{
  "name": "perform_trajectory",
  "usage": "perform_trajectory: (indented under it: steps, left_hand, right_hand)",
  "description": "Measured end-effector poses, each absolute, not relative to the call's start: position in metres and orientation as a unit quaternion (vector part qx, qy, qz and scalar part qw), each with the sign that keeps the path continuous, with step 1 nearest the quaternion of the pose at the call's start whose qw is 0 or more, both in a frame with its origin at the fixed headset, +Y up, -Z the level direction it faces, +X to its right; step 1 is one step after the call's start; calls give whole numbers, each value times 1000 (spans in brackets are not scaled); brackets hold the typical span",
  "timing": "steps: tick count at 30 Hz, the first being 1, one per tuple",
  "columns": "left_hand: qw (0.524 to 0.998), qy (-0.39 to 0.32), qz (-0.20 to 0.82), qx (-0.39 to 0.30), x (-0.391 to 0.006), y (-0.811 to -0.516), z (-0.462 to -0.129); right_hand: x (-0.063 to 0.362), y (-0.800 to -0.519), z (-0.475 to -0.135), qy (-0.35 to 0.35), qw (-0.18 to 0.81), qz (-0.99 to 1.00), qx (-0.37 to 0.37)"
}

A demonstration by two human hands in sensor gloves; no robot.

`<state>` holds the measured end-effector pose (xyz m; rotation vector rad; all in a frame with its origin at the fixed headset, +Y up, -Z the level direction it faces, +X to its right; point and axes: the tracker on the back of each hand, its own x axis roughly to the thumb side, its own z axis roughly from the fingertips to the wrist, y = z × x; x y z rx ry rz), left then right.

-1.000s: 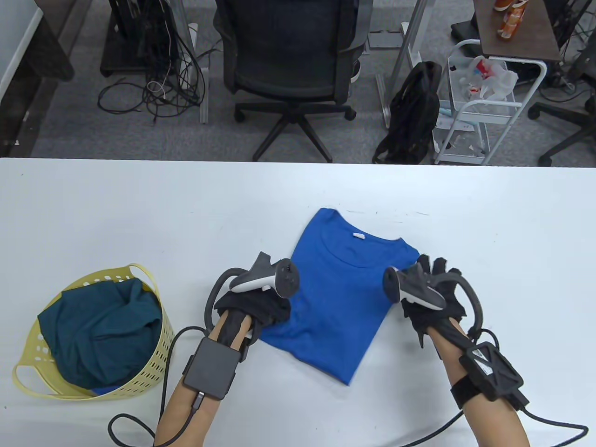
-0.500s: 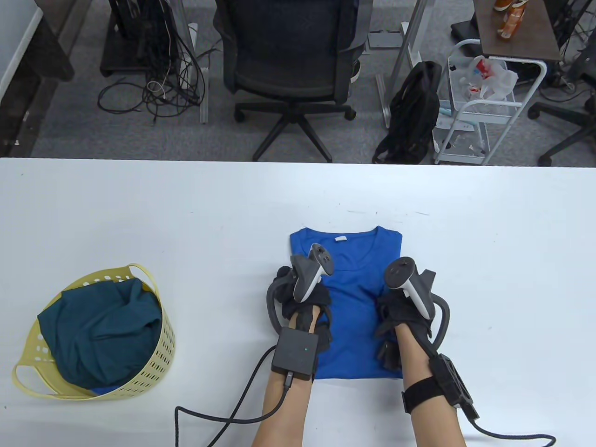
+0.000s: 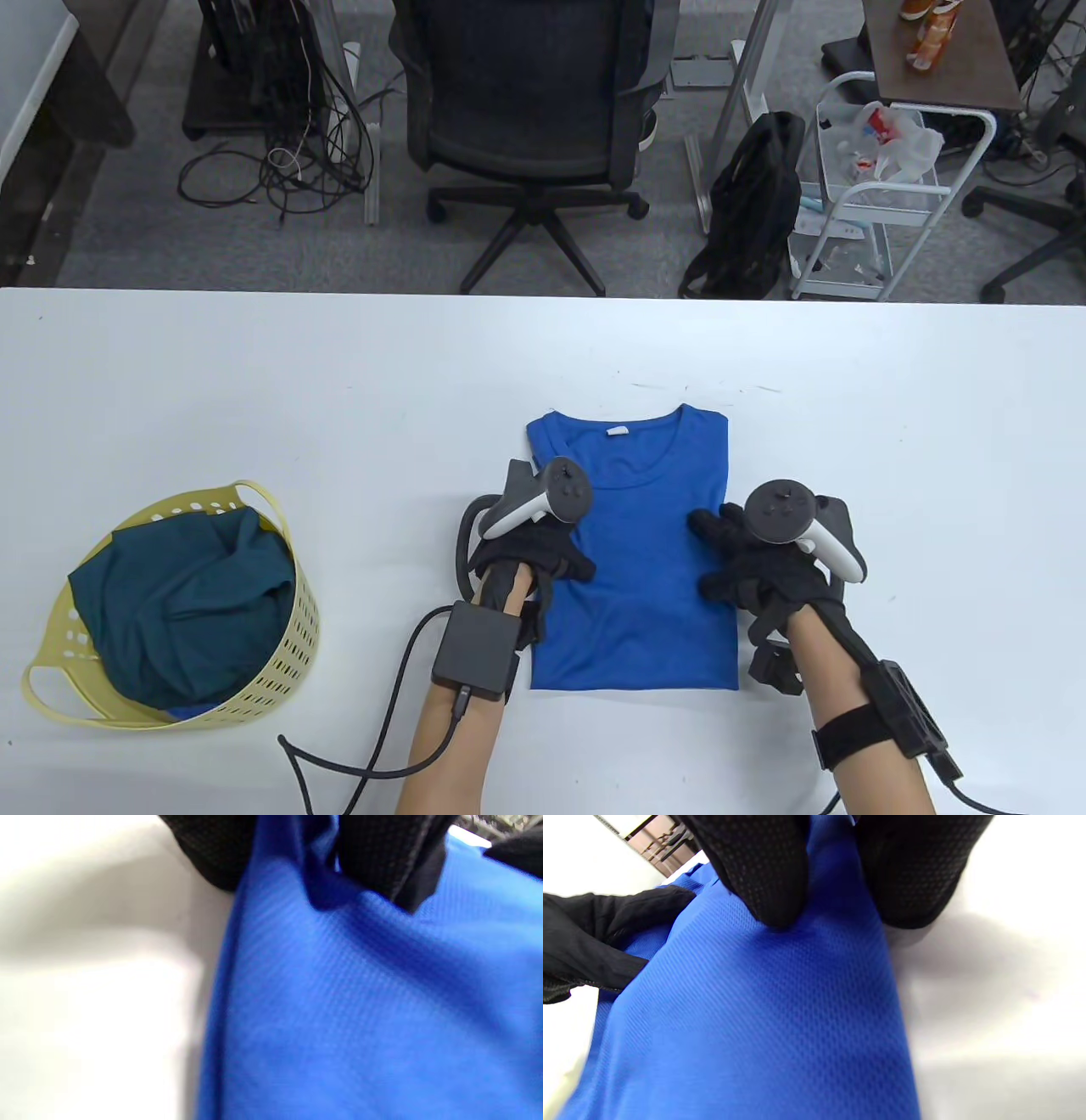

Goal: Fold and stack clothes and towels from laundry basket

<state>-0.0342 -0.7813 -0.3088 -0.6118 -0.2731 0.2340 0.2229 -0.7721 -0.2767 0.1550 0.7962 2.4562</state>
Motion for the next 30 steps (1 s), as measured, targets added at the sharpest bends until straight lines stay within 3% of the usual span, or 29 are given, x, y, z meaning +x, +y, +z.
perform_trajectory:
  steps: [12, 16, 19, 22, 23, 25, 27, 30]
  left_hand:
    - [948, -142, 165, -230, -43, -789, -294]
    - [949, -161, 170, -209, -21, -786, -305]
    - [957, -184, 160, -156, 33, -771, -343]
    - [920, -196, 242, -239, 83, -765, -378]
    - [912, -170, 247, -280, 95, -766, -381]
    - [925, -174, 195, -277, 100, -766, -379]
    - [943, -218, 123, -219, 95, -765, -369]
    - [950, -246, 55, -186, 71, -759, -346]
  right_hand:
    - [202, -771, -273, 240, 176, 950, 93]
    - [204, -751, -280, 214, 90, 968, 90]
    - [238, -712, -299, 141, 48, 989, 7]
    - [293, -692, -326, 117, 11, 985, -127]
    - [329, -693, -337, 138, 18, 961, -237]
    - [351, -697, -339, 169, 86, 934, -302]
    - [355, -701, -336, 141, 132, 936, -293]
    - [327, -711, -328, 131, 111, 967, -189]
